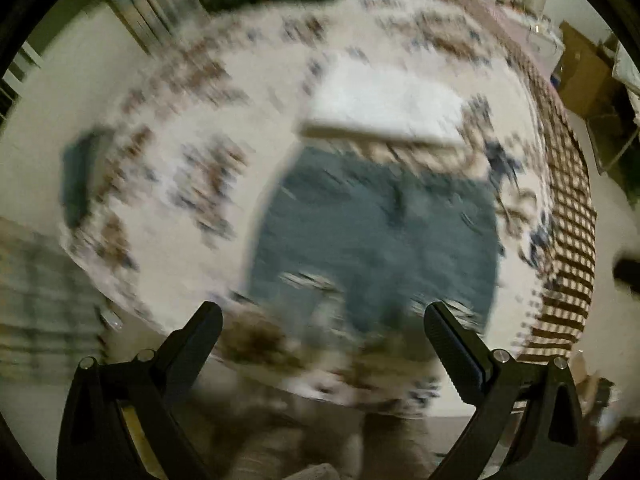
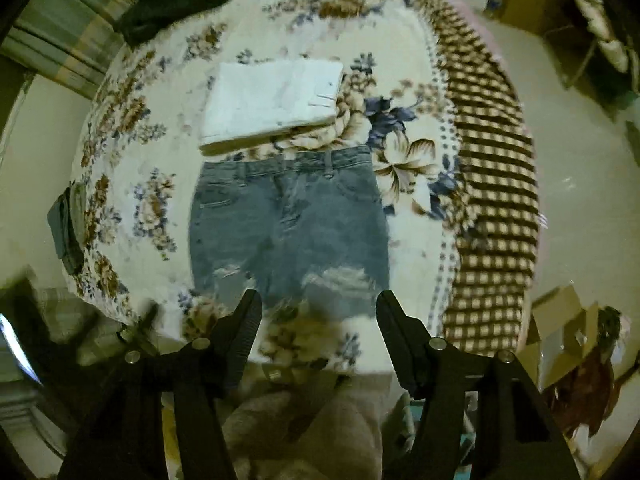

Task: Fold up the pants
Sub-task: 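Lower both grippers toward the frayed leg hems of the denim shorts, then grasp one leg hem with the left gripper while the right gripper grasps the other hem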

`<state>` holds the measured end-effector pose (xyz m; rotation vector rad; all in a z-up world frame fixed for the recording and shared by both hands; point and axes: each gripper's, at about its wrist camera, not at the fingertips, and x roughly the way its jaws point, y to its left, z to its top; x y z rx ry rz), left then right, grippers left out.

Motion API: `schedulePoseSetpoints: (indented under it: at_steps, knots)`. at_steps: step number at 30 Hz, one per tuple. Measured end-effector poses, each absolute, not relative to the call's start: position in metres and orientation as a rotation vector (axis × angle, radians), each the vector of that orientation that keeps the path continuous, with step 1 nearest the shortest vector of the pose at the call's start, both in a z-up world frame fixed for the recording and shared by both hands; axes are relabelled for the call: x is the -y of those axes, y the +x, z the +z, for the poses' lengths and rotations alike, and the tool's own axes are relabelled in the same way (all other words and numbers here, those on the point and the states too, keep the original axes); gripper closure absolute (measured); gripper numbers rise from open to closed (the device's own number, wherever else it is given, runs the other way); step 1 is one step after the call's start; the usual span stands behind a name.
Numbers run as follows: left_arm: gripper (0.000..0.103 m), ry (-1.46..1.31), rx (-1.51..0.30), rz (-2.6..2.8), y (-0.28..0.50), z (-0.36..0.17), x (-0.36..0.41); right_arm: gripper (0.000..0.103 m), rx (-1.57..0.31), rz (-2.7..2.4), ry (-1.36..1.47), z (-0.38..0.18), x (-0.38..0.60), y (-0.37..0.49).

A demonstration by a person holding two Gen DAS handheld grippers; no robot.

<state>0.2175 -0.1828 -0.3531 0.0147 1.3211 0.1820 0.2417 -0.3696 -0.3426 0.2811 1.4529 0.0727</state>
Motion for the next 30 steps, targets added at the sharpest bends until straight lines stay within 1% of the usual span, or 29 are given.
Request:
schedulePoseSetpoints:
  at_steps: [2, 8, 11, 13, 18, 19, 20, 21, 22, 23, 24, 25, 26, 28, 29, 30]
  knots:
    - [0.000, -0.011, -1.386, 0.145, 0.225, -0.402, 0.221, 0.038, -1.487, 0.091, 0.271, -0.385, 0.394, 0.277]
    - [0.000, 0.009, -1.487, 0.067, 0.229, -0.506, 0.309, 0.037, -1.573, 0.137, 0.200, -0.504, 0.442, 0.353]
    - [0.000, 0.032, -1.531, 0.043, 0.223, -0.544, 0.343, 0.036, -1.599, 0.173, 0.189, -0.546, 0.448, 0.372]
    - [0.000, 0.067, -1.555, 0.046, 0.221, -0.570, 0.363, 0.033, -1.610, 0.203, 0.202, -0.567, 0.448, 0.380]
    - [0.002, 0.128, -1.579, 0.075, 0.225, -0.605, 0.373, 0.031, -1.643, 0.299, 0.287, -0.616, 0.441, 0.404]
    - [0.005, 0.099, -1.575, 0.069, 0.227, -0.607, 0.369, 0.031, -1.642, 0.316, 0.296, -0.623, 0.438, 0.409]
    - [0.015, 0.065, -1.571, 0.059, 0.229, -0.608, 0.365, 0.031, -1.642, 0.337, 0.308, -0.629, 0.435, 0.412]
    - [0.023, 0.021, -1.564, 0.041, 0.230, -0.607, 0.361, 0.031, -1.641, 0.358, 0.320, -0.635, 0.429, 0.417]
    - [0.037, -0.013, -1.551, 0.024, 0.230, -0.603, 0.357, 0.031, -1.638, 0.378, 0.335, -0.642, 0.425, 0.423]
    - [0.057, -0.026, -1.536, 0.015, 0.230, -0.599, 0.355, 0.031, -1.636, 0.389, 0.350, -0.648, 0.423, 0.428]
    - [0.070, -0.037, -1.520, 0.004, 0.230, -0.594, 0.353, 0.031, -1.637, 0.399, 0.364, -0.652, 0.420, 0.432]
    - [0.092, -0.050, -1.504, 0.005, 0.230, -0.589, 0.349, 0.033, -1.634, 0.406, 0.378, -0.656, 0.415, 0.436]
    - [0.098, -0.072, -1.493, 0.003, 0.230, -0.585, 0.345, 0.038, -1.626, 0.413, 0.389, -0.656, 0.412, 0.440]
    - [0.100, -0.140, -1.478, -0.008, 0.232, -0.576, 0.332, 0.085, -1.603, 0.420, 0.388, -0.653, 0.404, 0.443]
    - [0.100, -0.171, -1.459, -0.009, 0.233, -0.570, 0.323, 0.087, -1.599, 0.393, 0.359, -0.650, 0.398, 0.444]
    - [0.100, -0.186, -1.446, -0.012, 0.233, -0.563, 0.318, 0.091, -1.588, 0.380, 0.355, -0.645, 0.396, 0.444]
